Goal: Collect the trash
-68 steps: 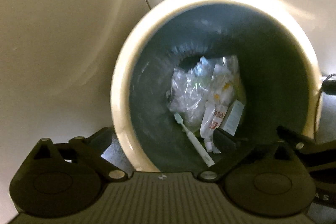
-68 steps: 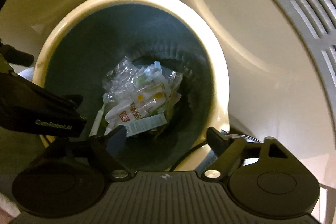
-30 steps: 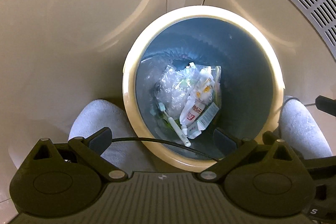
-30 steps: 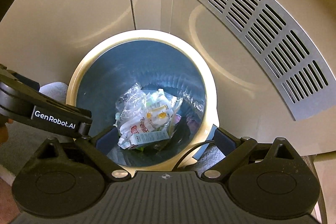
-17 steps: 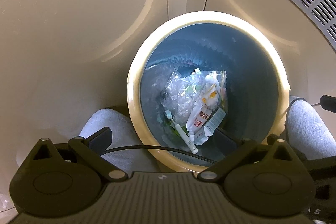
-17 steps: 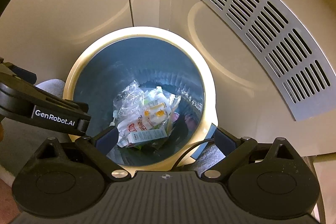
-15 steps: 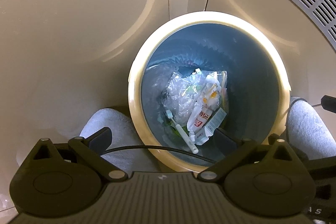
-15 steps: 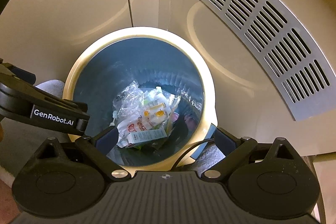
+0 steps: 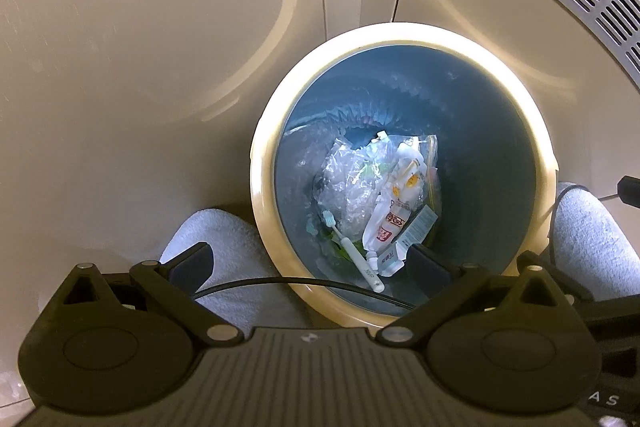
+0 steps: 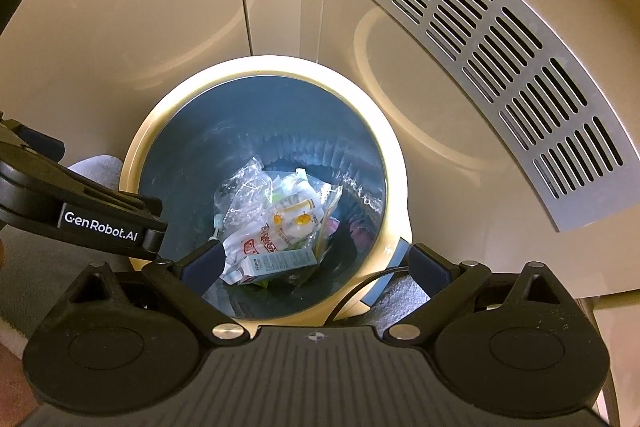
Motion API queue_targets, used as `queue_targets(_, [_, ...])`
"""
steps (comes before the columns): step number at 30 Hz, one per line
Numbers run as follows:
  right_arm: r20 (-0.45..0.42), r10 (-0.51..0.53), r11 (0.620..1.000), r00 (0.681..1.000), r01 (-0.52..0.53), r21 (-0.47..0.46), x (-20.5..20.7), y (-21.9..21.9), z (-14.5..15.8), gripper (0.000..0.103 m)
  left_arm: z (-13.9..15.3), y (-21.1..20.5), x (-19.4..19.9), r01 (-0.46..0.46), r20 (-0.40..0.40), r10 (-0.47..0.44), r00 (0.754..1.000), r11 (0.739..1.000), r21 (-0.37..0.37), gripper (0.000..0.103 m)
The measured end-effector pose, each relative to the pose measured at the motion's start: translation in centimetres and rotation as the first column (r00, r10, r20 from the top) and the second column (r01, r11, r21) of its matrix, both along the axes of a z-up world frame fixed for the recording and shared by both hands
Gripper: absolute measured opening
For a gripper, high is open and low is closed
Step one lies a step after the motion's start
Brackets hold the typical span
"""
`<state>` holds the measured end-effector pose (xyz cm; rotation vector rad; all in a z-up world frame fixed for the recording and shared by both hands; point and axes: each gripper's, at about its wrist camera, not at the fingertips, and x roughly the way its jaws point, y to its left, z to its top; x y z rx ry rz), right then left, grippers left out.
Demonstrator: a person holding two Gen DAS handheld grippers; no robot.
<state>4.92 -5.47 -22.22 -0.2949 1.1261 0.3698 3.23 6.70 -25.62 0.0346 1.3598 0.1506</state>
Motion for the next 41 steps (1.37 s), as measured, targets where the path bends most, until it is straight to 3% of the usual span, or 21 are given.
queue_targets(41, [-0.001,-0.003,1.000,1.000,0.003,0.002,-0.05,0.00,0.03,0.099,0.24,-0.09,-0.06,0.008,0.011,-0.008,1.000,1.000,0.003,0.103])
